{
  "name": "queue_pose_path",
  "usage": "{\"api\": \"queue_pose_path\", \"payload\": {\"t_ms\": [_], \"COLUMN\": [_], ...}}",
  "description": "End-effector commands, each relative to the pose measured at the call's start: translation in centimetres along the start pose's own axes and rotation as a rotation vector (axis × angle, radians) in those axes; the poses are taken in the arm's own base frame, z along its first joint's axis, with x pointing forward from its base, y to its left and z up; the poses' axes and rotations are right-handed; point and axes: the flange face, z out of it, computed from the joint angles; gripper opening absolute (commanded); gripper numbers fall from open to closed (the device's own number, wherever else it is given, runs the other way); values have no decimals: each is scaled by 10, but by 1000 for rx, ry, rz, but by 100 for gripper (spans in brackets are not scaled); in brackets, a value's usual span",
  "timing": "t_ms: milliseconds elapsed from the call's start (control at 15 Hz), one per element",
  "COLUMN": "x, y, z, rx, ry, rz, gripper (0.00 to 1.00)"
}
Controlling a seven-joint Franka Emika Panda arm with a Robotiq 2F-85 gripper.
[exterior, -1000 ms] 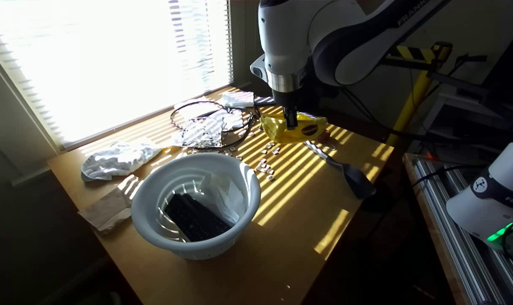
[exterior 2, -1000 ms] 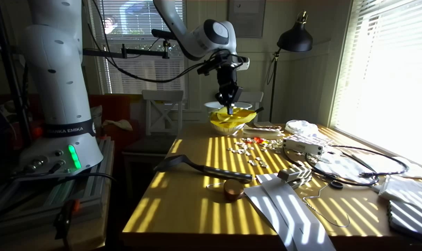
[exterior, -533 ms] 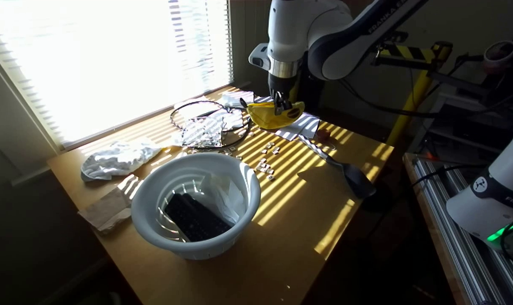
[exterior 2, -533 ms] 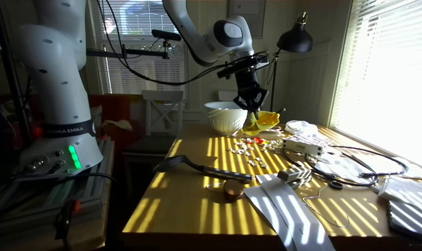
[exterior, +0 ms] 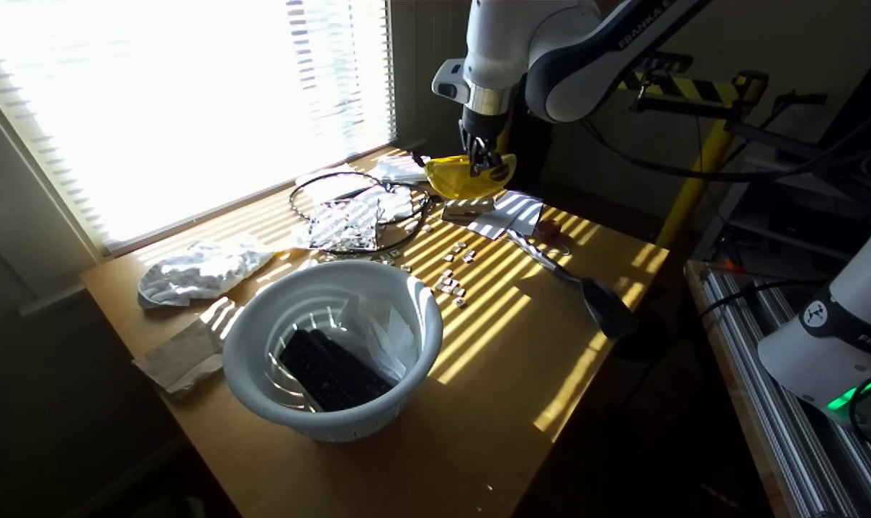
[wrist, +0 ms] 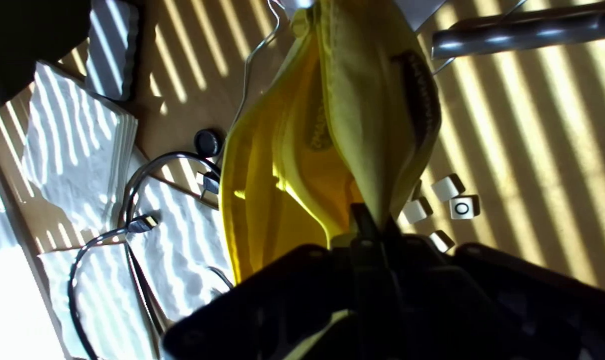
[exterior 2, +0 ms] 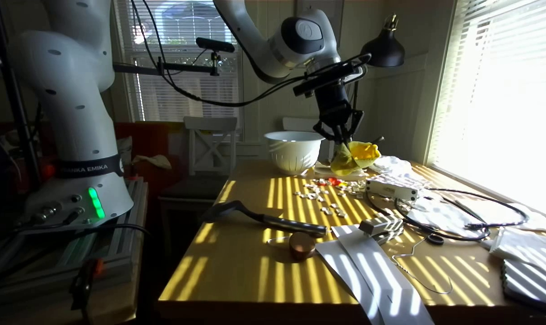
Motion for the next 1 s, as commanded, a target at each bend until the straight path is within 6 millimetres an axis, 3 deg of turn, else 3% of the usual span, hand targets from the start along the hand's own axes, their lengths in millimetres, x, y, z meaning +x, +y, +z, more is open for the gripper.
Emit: {"api": "queue_pose_path", "payload": {"t_ms": [0,200,467,667,933], "x": [-5,3,46,80,116], "y": [20,34,38,30,3], "z": [14,33,54,69,86], "rx": [-120,-208,-284,-289,-248], "ry": [-97,-172,-168,-156,-133], "rz": [-137,-223,-156,-101,-122], "gripper": [1,1,1,1,1]}}
